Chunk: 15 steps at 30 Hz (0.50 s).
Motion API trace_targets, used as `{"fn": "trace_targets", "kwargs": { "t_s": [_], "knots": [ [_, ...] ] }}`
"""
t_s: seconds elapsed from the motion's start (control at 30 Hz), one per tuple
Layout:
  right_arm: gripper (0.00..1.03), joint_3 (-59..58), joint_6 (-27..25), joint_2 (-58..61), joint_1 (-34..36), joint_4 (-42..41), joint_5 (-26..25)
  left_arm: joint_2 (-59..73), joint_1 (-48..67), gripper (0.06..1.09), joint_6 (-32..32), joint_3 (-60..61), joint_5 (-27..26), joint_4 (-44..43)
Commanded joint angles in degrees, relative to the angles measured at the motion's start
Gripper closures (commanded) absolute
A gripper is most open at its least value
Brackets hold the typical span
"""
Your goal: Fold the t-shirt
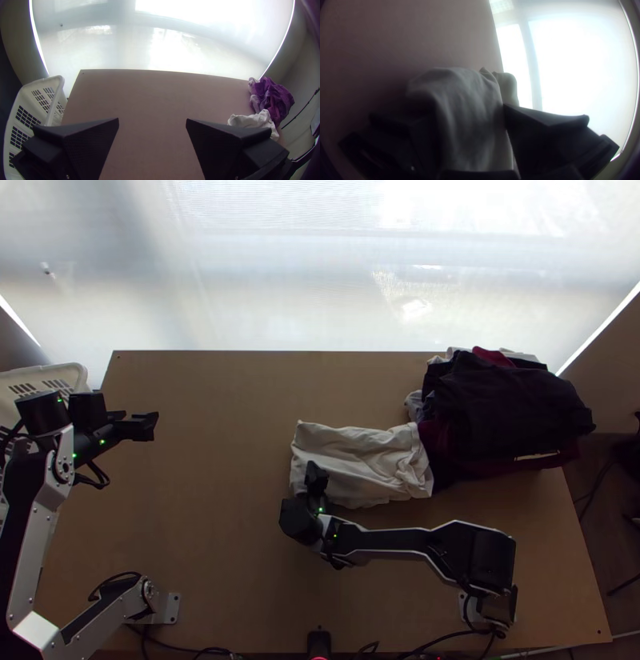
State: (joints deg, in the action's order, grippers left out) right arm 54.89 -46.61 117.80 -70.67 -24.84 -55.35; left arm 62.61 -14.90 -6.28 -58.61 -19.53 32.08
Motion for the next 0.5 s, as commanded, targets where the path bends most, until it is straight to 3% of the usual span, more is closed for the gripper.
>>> {"fn": "trace_targets", "kwargs": {
  "t_s": [0.0, 0.07, 0.3, 0.47],
  "knots": [
    [0.8, -0.23, -0.41, 0.94, 3.26, -0.21, 0.42, -0.73, -1.19, 0.11, -0.92, -1.33, -0.6, 2.64],
    [1.01, -0.31, 0.73, 0.94, 4.14, -0.21, 0.33, -0.91, -1.28, 0.19, -1.27, -1.86, -0.6, 3.61],
    [1.0, 0.83, 4.69, -7.14, 7.39, 0.76, 1.56, -1.44, -1.36, 0.21, -1.1, -3.71, -0.69, 6.68],
    [1.0, 2.15, 2.31, -16.02, 6.69, 1.2, 2.44, -1.35, -1.45, 0.21, -0.66, -5.9, -0.6, 8.35]
  ]
}}
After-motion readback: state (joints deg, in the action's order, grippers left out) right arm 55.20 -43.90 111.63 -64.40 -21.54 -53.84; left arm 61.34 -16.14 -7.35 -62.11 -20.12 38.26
